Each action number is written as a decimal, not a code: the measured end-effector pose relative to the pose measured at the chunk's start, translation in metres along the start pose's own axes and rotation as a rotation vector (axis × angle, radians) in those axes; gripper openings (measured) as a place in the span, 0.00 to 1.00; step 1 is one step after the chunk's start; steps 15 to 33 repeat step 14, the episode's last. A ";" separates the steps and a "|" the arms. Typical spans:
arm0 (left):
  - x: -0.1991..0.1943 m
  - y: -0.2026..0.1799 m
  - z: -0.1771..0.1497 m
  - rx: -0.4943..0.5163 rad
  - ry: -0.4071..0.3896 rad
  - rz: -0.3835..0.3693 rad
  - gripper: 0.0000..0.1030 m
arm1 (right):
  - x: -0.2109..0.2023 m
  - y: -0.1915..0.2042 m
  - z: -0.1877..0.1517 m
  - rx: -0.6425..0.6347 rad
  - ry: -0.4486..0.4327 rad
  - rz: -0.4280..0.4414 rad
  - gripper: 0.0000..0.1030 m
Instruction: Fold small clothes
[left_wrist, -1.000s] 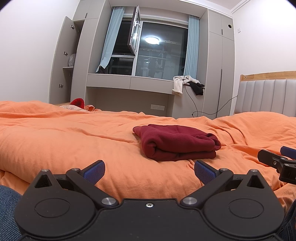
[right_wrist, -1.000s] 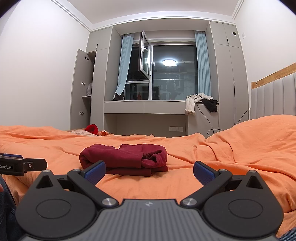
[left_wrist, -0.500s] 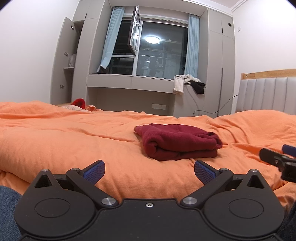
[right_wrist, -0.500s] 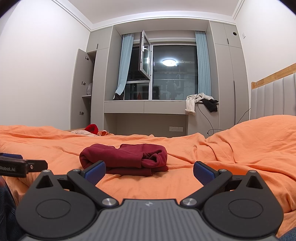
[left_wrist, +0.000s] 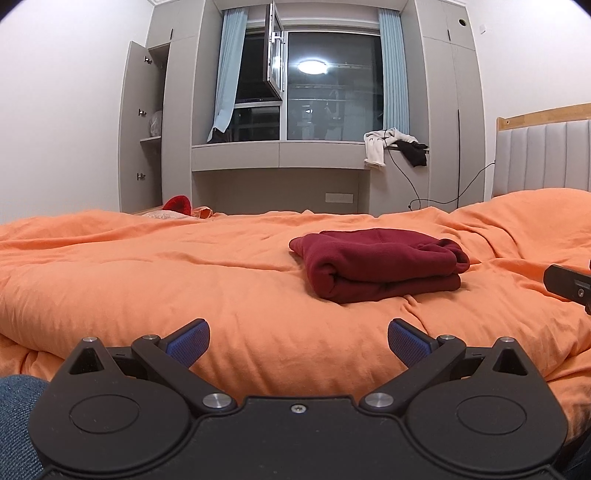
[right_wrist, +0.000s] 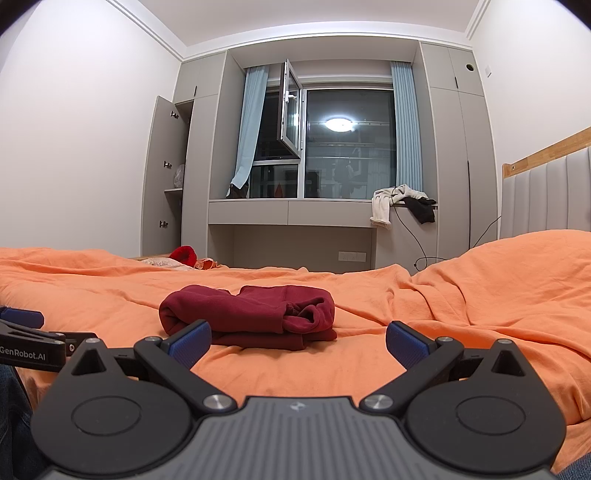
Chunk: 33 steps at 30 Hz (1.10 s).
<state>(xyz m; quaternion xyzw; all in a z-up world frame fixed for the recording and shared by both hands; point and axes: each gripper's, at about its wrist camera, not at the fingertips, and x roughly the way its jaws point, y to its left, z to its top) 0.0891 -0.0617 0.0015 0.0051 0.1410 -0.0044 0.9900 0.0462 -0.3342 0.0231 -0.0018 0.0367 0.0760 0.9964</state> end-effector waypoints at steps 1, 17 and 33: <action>0.000 0.000 0.000 0.000 0.003 -0.001 0.99 | 0.000 0.000 0.000 -0.001 0.000 0.001 1.00; 0.001 -0.005 0.003 0.015 0.012 -0.010 0.99 | -0.001 -0.003 -0.003 -0.006 0.002 0.005 1.00; 0.001 -0.005 0.003 0.015 0.012 -0.010 0.99 | -0.001 -0.003 -0.003 -0.006 0.002 0.005 1.00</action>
